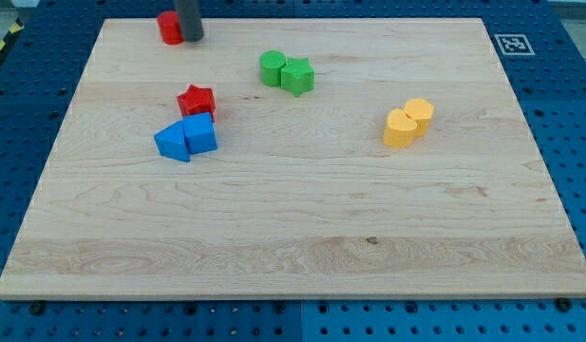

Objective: Slide the yellow heart and yellow hexagon a bit up

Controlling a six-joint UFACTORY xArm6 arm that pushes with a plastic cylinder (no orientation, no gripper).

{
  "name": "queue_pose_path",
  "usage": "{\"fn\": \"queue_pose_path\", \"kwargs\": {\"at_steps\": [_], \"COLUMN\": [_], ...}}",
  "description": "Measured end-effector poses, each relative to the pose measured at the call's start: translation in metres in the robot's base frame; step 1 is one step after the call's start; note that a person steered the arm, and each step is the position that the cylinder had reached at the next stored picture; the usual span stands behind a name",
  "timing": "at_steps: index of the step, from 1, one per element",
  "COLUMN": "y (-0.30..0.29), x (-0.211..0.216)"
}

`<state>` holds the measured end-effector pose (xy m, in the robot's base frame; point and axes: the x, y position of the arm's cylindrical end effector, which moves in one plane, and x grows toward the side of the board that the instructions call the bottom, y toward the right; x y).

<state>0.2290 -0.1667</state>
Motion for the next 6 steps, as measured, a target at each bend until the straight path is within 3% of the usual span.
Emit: {"fn": "queue_pose_path", "kwargs": {"at_steps": [2,4,6], "y": [-0.029,0.039,0.041], "x": [-0.006,-0.002,-0.002]}}
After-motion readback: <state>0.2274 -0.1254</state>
